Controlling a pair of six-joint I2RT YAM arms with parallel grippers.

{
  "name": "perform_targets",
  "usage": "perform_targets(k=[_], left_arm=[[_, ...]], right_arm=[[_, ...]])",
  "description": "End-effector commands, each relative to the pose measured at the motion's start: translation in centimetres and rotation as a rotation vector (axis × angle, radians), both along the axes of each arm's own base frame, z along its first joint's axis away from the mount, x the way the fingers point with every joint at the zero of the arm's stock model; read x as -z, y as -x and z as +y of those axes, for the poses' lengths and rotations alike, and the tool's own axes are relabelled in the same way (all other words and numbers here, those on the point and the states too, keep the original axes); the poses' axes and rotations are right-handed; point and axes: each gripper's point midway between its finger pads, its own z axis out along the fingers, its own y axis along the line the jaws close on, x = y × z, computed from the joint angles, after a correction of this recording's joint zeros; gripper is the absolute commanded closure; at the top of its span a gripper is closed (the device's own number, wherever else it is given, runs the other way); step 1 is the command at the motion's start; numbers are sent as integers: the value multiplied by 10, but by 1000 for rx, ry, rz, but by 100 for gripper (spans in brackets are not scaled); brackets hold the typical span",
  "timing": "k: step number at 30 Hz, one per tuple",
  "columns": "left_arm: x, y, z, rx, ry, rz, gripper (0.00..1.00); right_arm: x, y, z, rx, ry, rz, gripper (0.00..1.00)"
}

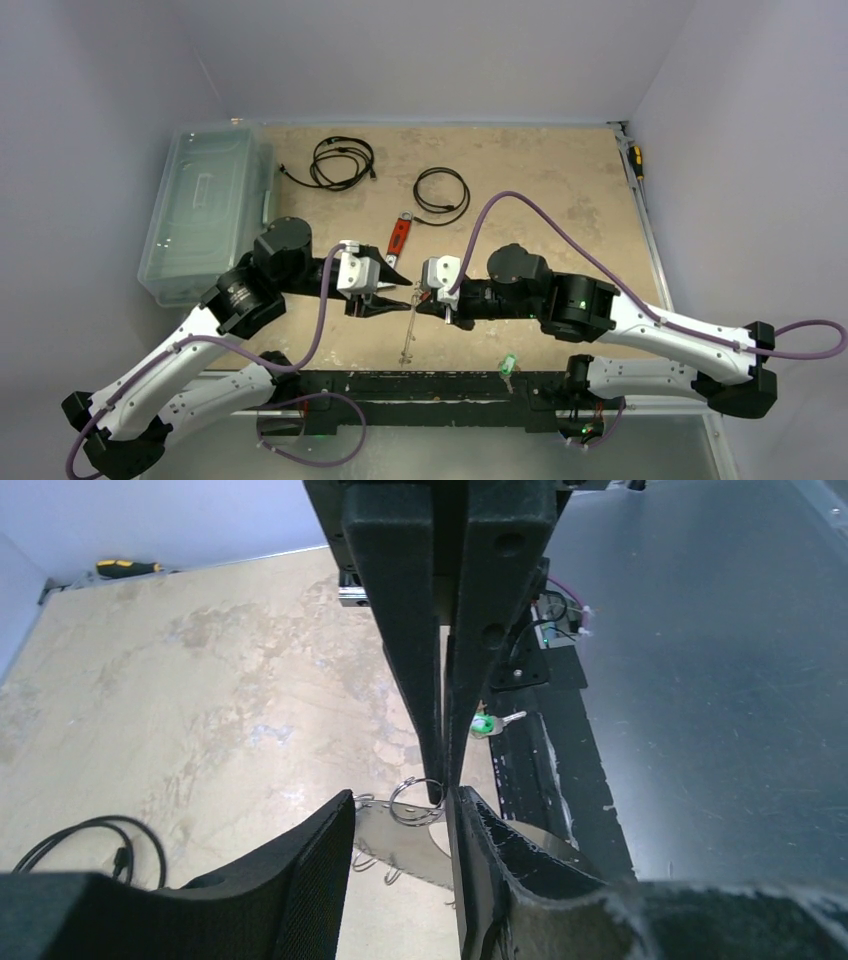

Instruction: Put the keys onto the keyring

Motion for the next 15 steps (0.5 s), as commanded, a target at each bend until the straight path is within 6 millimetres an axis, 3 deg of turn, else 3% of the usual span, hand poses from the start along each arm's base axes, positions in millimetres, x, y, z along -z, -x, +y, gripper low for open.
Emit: perform_targets(k=[1, 9, 13, 15], left_arm=[[-12, 15, -2, 93, 34, -30, 61], [-29, 5, -1, -47, 139, 79, 59], [-49, -17, 9, -255, 263, 191, 58], [-52, -18, 12, -290, 286, 257, 60]], right_arm=[[-37, 7, 0, -35, -85, -43, 100], [-67, 20, -15, -75, -243, -84, 100], [-82, 28, -22, -102, -314, -102, 100], [-87, 29, -25, -107, -337, -110, 100]])
